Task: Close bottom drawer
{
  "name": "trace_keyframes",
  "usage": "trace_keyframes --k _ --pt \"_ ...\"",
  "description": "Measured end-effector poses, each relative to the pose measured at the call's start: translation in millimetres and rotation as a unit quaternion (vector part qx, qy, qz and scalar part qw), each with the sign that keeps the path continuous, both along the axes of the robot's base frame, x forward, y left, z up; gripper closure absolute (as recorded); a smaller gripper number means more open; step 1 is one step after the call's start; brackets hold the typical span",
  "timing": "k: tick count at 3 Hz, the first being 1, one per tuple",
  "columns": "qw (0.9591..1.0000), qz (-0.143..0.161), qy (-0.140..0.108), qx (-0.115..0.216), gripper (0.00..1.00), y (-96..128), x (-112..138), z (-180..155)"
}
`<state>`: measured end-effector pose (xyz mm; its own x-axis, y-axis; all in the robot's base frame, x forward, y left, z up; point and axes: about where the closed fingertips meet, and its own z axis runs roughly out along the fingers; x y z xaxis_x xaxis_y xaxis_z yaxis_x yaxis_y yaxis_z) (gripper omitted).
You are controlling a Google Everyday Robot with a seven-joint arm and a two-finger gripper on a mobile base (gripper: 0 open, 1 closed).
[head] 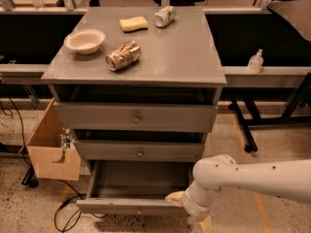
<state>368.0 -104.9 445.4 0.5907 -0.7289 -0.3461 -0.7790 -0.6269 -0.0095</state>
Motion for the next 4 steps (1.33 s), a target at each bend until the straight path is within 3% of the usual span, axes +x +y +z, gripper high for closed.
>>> trace_keyframes --k 1,2,4 --pt "0.9981 0.057 -0.002 0.021 0.00 6.3 1.2 -32.5" --pt "0.9939 0.101 -0.011 0.043 0.18 9.9 4.9 -71.2" --pt "0.9865 0.144 -0.044 0.065 0.65 13.6 21.9 -142.4"
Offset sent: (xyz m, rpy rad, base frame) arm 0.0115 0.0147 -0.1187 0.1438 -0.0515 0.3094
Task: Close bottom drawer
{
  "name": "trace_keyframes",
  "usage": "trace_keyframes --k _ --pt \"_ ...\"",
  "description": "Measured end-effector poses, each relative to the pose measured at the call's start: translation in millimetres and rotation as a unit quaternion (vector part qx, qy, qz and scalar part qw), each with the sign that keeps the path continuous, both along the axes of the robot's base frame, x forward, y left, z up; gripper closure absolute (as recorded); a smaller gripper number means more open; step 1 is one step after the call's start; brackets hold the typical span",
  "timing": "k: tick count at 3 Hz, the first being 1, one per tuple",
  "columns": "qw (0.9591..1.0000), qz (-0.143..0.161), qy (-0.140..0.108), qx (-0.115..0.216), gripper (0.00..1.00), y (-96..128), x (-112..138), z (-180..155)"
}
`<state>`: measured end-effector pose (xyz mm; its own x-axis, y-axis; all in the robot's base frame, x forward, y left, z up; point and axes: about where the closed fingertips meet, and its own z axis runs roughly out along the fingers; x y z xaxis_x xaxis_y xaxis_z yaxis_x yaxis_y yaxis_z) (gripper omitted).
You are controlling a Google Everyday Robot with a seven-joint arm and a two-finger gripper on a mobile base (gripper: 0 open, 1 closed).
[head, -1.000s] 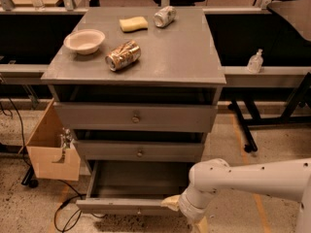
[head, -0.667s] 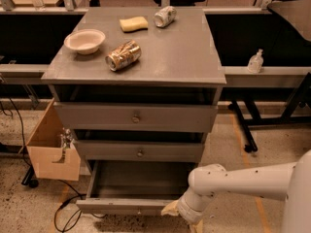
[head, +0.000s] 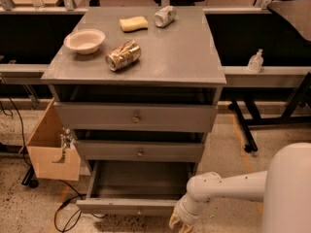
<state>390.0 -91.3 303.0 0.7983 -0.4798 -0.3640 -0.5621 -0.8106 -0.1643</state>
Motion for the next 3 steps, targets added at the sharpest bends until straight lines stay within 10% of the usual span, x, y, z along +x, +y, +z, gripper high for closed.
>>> trace_keyframes --k 2,3 --pt "0.9974 -0.030 0.051 0.041 1.00 -0.6 40.9 -60.4" --pt "0.9974 -0.029 0.051 0.041 1.00 -0.2 40.3 -60.9"
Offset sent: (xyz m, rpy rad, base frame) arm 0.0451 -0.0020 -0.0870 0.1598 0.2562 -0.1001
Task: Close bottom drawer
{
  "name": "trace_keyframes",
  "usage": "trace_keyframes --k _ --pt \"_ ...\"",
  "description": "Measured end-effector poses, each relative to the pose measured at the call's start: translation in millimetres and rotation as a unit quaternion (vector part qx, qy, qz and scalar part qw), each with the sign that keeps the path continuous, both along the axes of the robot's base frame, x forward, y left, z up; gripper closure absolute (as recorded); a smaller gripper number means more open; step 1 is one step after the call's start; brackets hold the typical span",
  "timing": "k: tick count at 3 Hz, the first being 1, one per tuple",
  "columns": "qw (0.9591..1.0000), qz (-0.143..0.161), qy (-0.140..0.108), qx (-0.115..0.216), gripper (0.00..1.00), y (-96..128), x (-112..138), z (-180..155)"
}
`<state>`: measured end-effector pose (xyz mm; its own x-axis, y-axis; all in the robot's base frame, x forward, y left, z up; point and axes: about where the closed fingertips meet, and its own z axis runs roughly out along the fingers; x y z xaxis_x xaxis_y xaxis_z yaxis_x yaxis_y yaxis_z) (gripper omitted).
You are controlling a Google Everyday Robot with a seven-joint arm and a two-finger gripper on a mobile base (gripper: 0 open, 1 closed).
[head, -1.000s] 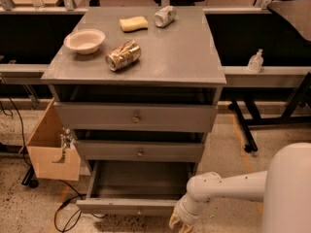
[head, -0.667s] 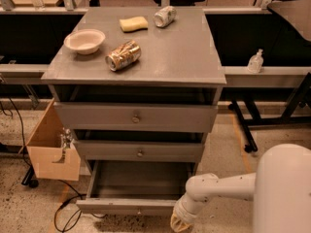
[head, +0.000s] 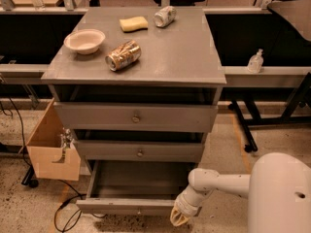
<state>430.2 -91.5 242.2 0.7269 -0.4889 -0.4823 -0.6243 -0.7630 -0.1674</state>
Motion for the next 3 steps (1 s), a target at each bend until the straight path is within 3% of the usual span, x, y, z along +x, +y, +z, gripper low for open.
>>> trace_keyframes --k 1,3 --pt "0.9991 0.025 -0.024 -0.024 1.00 1.5 0.2 -14.2" --pt "0.9901 0.078 -0.091 -0.074 1.00 3.9 8.1 -49.3"
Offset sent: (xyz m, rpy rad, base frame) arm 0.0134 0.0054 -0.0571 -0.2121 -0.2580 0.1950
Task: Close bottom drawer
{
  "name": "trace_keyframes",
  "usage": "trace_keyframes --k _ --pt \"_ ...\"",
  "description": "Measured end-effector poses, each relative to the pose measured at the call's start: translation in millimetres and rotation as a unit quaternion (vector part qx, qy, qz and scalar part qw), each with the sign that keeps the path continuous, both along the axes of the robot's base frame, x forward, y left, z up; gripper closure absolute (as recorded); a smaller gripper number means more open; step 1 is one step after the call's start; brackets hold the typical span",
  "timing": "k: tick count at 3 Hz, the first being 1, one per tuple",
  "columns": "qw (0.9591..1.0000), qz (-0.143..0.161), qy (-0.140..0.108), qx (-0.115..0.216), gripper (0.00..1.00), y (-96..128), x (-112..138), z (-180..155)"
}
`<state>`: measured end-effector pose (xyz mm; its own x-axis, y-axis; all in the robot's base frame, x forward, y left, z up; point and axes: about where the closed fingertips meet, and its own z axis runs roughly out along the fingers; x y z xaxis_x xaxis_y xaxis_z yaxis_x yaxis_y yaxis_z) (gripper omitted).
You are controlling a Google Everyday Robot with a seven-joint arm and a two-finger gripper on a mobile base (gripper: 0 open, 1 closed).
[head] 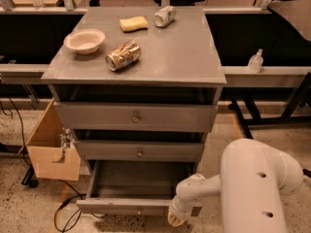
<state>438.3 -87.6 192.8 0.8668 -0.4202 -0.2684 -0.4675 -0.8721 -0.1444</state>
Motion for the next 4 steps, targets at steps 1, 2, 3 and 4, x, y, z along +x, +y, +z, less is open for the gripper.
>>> trace_keyframes --k 1,2,3,4 --pt "0.9994 0.023 -0.028 -0.001 1.00 1.6 15.1 -14.0" --pt "0.9984 0.035 -0.044 0.006 1.00 1.8 31.6 -23.8" --pt "0.9974 0.040 -0.060 0.005 1.00 0.2 44.8 -28.4" --pt "0.9974 0.040 -0.060 0.005 1.00 0.1 44.5 -28.4"
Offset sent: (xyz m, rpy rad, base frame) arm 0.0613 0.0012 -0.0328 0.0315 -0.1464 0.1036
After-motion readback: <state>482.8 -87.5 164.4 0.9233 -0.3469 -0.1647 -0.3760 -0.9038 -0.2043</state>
